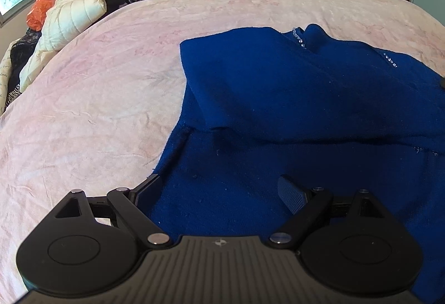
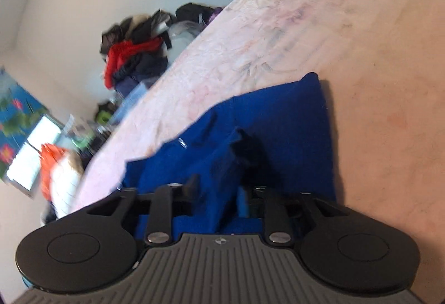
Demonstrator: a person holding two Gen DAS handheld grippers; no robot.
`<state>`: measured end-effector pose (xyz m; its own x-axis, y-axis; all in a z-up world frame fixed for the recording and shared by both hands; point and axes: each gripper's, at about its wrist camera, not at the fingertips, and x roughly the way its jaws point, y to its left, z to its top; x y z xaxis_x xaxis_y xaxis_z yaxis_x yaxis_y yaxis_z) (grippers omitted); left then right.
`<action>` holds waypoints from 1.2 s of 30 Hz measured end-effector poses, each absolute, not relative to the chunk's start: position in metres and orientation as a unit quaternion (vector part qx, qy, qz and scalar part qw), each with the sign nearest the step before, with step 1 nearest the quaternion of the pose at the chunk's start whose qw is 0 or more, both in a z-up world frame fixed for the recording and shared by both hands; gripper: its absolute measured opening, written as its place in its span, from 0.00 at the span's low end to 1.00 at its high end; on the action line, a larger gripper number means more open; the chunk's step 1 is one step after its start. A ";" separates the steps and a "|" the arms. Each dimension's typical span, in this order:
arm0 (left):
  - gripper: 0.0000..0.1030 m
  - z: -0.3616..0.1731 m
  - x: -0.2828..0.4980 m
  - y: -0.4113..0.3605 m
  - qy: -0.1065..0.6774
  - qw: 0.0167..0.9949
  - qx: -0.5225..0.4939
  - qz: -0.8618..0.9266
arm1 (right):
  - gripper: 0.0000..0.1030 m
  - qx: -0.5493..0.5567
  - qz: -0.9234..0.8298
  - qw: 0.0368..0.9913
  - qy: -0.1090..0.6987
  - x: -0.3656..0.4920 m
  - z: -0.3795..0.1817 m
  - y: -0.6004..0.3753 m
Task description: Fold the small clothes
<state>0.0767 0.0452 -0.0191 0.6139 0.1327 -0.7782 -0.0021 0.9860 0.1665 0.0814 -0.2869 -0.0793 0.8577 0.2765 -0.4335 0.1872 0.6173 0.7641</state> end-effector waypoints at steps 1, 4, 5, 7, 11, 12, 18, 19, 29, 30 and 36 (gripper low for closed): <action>0.88 -0.019 0.076 0.045 0.437 0.896 0.076 0.038 | 0.51 0.448 0.026 0.856 0.257 0.081 -0.080 -0.289; 0.88 -0.018 0.075 0.044 0.437 0.895 0.076 0.039 | 0.16 0.420 0.006 0.869 0.260 0.089 -0.077 -0.290; 0.88 -0.017 0.075 0.044 0.437 0.895 0.077 0.040 | 0.11 0.421 0.006 0.868 0.265 0.092 -0.079 -0.291; 0.88 -0.015 0.074 0.044 0.434 0.896 0.078 0.043 | 0.11 0.422 0.012 0.870 0.256 0.092 -0.077 -0.293; 0.88 -0.010 0.073 0.047 0.427 0.900 0.074 0.051 | 0.10 0.383 -0.009 0.901 0.207 0.087 -0.052 -0.304; 0.88 -0.010 0.073 0.048 0.428 0.899 0.073 0.051 | 0.11 0.378 -0.015 0.903 0.203 0.089 -0.050 -0.310; 0.88 -0.016 0.073 0.046 0.440 0.894 0.071 0.046 | 0.53 0.282 -0.067 0.922 0.258 0.095 -0.053 -0.306; 0.88 -0.017 0.072 0.046 0.441 0.893 0.073 0.045 | 0.53 0.258 -0.096 0.932 0.237 0.086 -0.048 -0.300; 0.88 -0.018 0.065 0.053 0.446 0.891 0.064 0.050 | 0.75 0.156 -0.079 0.941 0.288 0.092 -0.054 -0.268; 0.88 -0.018 0.063 0.054 0.445 0.892 0.066 0.051 | 0.75 0.159 -0.089 0.940 0.289 0.088 -0.056 -0.266; 0.88 -0.016 0.057 0.060 0.448 0.890 0.054 0.056 | 0.78 0.150 -0.041 0.956 0.247 0.049 -0.038 -0.247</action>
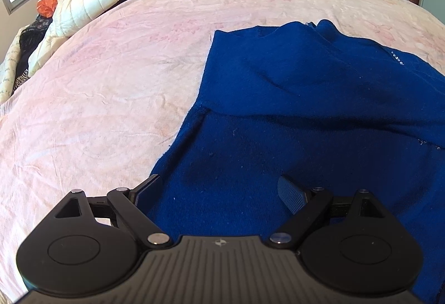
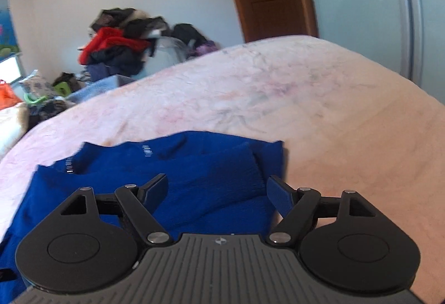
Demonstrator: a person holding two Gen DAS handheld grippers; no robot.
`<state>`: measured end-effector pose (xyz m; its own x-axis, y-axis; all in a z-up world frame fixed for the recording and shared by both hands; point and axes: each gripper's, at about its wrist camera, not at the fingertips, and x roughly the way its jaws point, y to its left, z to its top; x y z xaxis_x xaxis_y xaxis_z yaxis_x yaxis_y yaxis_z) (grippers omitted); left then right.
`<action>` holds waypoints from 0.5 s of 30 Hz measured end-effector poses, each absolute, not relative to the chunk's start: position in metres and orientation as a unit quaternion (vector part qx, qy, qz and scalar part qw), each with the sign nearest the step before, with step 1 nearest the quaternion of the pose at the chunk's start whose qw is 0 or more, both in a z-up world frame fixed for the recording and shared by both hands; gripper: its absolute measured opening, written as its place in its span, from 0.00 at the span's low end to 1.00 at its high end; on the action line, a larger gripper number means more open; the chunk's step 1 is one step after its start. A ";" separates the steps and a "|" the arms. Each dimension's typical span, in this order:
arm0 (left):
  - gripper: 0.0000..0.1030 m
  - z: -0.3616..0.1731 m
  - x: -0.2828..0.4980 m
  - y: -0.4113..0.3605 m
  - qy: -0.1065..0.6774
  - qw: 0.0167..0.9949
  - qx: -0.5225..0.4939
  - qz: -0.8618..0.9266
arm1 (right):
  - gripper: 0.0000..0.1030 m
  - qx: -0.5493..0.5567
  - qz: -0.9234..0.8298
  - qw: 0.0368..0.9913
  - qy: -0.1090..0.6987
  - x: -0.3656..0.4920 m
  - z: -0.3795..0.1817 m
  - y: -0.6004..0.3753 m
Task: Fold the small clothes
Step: 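Move the right gripper to the sweater side edge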
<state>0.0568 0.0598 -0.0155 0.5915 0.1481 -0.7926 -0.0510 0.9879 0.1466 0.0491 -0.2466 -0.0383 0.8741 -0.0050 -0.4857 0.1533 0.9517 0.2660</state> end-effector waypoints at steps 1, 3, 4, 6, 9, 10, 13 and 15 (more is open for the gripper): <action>0.88 -0.015 0.055 0.060 0.449 0.890 0.053 0.055 | 0.79 0.141 -0.026 0.959 0.244 0.043 -0.034 -0.243; 0.88 -0.012 0.048 0.062 0.447 0.892 0.054 0.051 | 0.80 0.115 -0.009 0.964 0.238 0.028 -0.022 -0.237; 0.88 -0.010 0.043 0.064 0.443 0.893 0.055 0.048 | 0.80 0.101 -0.008 0.967 0.232 0.019 -0.015 -0.236; 0.88 -0.006 0.034 0.069 0.437 0.897 0.056 0.045 | 0.83 0.071 -0.010 0.974 0.214 -0.003 0.001 -0.239; 0.88 -0.002 0.021 0.081 0.435 0.899 0.046 0.032 | 0.85 0.021 -0.045 0.982 0.184 -0.037 0.023 -0.249; 0.88 -0.002 0.017 0.085 0.436 0.899 0.040 0.025 | 0.86 -0.003 -0.069 0.983 0.172 -0.049 0.029 -0.251; 0.88 0.000 0.008 0.096 0.435 0.900 0.020 0.013 | 0.96 -0.063 -0.126 0.981 0.130 -0.079 0.044 -0.258; 0.88 0.000 0.003 0.101 0.436 0.900 0.015 0.001 | 0.98 -0.038 -0.101 0.983 0.150 -0.084 0.048 -0.268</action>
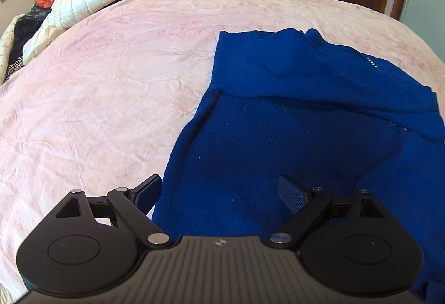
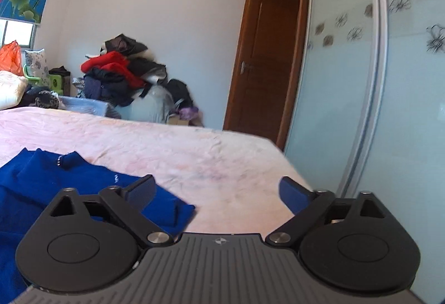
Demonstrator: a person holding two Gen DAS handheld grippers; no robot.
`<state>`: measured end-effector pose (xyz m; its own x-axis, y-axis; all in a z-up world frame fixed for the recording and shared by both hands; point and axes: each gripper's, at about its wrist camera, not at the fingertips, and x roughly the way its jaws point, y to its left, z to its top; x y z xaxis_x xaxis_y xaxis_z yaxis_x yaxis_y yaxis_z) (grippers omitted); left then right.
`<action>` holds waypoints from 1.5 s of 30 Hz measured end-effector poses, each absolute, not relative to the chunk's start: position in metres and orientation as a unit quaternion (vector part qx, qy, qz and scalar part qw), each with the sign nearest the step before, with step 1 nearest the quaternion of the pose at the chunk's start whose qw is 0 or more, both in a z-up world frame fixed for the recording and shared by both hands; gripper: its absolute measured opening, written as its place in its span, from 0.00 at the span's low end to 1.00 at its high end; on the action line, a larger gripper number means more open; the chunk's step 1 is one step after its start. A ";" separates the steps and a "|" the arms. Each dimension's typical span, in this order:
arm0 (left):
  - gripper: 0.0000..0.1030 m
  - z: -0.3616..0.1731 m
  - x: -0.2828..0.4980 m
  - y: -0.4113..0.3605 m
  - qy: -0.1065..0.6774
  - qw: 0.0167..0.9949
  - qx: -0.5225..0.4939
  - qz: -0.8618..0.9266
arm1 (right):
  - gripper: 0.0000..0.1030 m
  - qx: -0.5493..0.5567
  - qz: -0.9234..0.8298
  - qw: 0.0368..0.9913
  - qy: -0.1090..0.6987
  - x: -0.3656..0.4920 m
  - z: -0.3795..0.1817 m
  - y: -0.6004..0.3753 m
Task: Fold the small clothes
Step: 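Move the right gripper to the sweater side edge, then grasp the sweater side edge with the left and right grippers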
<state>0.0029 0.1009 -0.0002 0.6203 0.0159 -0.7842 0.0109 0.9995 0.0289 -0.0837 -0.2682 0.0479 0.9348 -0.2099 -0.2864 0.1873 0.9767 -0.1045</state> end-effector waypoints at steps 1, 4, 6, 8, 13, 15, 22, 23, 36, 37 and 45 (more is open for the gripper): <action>0.88 -0.001 -0.001 0.103 0.439 0.898 0.017 -0.008 | 0.96 -0.004 -0.069 0.981 0.179 -0.082 0.047 -0.275; 0.88 -0.004 -0.017 0.119 0.442 0.897 0.013 -0.025 | 0.92 0.112 0.042 0.964 0.238 -0.083 0.030 -0.285; 0.88 -0.008 -0.027 0.134 0.446 0.895 0.006 -0.024 | 0.92 0.145 0.092 0.947 0.270 -0.089 0.014 -0.278; 0.88 -0.013 -0.034 0.149 0.456 0.890 -0.005 -0.024 | 0.92 0.149 0.143 0.932 0.299 -0.096 0.002 -0.266; 0.88 -0.016 -0.047 0.167 0.467 0.884 -0.008 -0.028 | 0.93 0.163 0.287 0.869 0.369 -0.110 -0.016 -0.229; 0.88 -0.014 -0.049 0.164 0.465 0.885 0.000 -0.035 | 0.95 0.186 0.330 0.831 0.408 -0.111 -0.023 -0.220; 0.88 -0.012 -0.070 0.161 0.447 0.890 0.046 -0.079 | 0.88 0.251 0.347 0.763 0.484 -0.139 -0.022 -0.250; 0.88 -0.016 -0.071 0.164 0.450 0.888 0.047 -0.084 | 0.89 0.272 0.316 0.779 0.469 -0.140 -0.020 -0.264; 0.17 -0.030 -0.039 0.144 0.423 0.895 0.023 -0.139 | 0.09 0.289 0.228 0.836 0.407 -0.110 -0.044 -0.253; 0.07 -0.029 -0.035 0.143 0.428 0.892 0.014 -0.145 | 0.08 0.284 0.218 0.841 0.405 -0.101 -0.044 -0.257; 0.06 0.001 -0.021 0.106 0.385 0.905 0.010 -0.179 | 0.08 0.188 0.179 0.898 0.355 -0.078 -0.002 -0.264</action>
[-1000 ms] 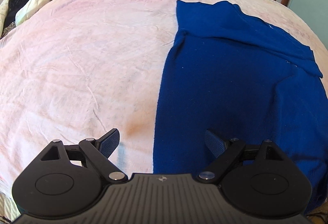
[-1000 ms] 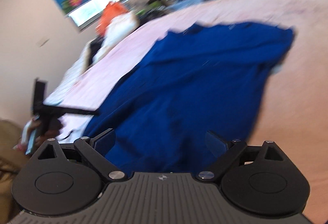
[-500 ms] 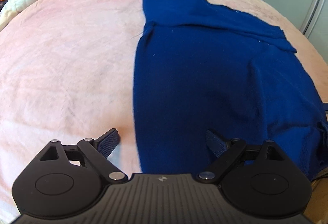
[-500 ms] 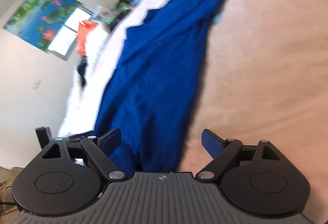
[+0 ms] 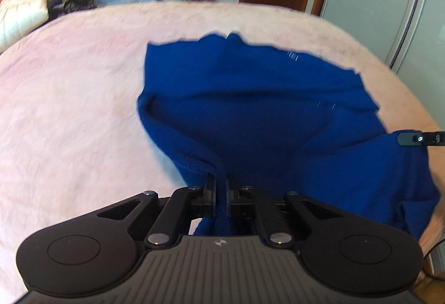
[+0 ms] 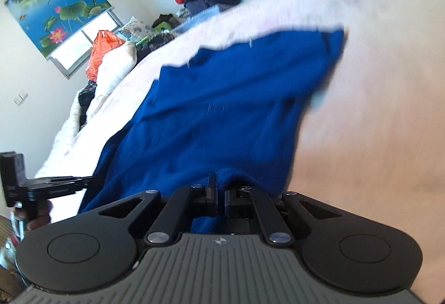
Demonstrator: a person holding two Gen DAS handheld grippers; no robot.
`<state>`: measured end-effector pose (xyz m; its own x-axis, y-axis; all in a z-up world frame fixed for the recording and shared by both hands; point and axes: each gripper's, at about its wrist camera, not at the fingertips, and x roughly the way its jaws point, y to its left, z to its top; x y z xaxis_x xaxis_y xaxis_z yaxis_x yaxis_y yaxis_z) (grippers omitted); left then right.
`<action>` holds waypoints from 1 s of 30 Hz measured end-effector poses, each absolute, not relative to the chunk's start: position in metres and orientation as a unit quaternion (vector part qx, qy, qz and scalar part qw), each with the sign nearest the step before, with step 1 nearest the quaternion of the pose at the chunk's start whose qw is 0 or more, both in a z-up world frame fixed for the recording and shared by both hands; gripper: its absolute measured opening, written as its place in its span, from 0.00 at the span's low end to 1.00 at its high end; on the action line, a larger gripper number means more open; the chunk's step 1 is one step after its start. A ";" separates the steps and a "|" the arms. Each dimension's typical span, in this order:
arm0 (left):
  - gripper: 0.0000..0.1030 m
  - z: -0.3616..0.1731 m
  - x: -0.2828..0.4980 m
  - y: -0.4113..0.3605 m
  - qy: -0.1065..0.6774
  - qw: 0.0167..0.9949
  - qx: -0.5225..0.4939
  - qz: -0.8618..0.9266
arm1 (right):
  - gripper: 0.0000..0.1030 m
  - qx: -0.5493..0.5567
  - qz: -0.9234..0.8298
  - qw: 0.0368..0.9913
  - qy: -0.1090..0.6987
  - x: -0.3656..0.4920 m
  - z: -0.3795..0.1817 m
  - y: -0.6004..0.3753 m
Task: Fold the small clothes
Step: 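Grasp the sweater side edge with the left and right grippers, then lift the gripped sweater side edge with both grippers and fold it over the body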
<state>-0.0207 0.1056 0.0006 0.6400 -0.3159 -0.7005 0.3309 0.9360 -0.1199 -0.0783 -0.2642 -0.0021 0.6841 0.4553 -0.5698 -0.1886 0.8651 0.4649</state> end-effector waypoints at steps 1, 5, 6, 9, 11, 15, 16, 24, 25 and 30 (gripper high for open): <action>0.06 0.006 -0.015 0.101 0.377 0.908 0.000 -0.181 | 0.08 0.170 0.173 0.905 0.349 -0.067 0.005 -0.262; 0.06 0.007 0.012 0.086 0.372 0.913 -0.013 -0.169 | 0.08 0.099 0.132 0.928 0.333 -0.038 0.020 -0.266; 0.06 0.002 0.019 0.082 0.381 0.910 -0.005 -0.161 | 0.15 0.087 0.117 0.930 0.339 -0.027 0.017 -0.264; 0.07 -0.013 0.027 0.081 0.413 0.899 0.007 -0.146 | 0.32 0.046 0.068 0.924 0.374 -0.014 0.005 -0.259; 0.08 -0.015 0.022 0.090 0.419 0.896 0.002 -0.146 | 0.39 0.012 0.038 0.929 0.369 -0.024 0.006 -0.252; 0.34 -0.011 0.004 0.112 0.423 0.894 -0.014 -0.146 | 0.60 0.000 0.007 0.951 0.310 -0.068 0.022 -0.240; 0.53 -0.010 -0.002 0.118 0.422 0.895 -0.019 -0.145 | 0.62 0.024 0.039 0.950 0.308 -0.075 0.025 -0.240; 0.70 -0.011 -0.047 0.139 0.423 0.882 -0.035 -0.205 | 0.80 0.078 0.265 0.867 0.415 -0.080 -0.007 -0.216; 0.70 -0.014 -0.051 0.140 0.428 0.878 -0.034 -0.213 | 0.81 0.074 0.275 0.859 0.425 -0.083 -0.010 -0.216; 0.70 -0.030 -0.072 0.135 0.443 0.863 -0.011 -0.244 | 0.81 0.020 0.340 0.824 0.453 -0.130 -0.008 -0.224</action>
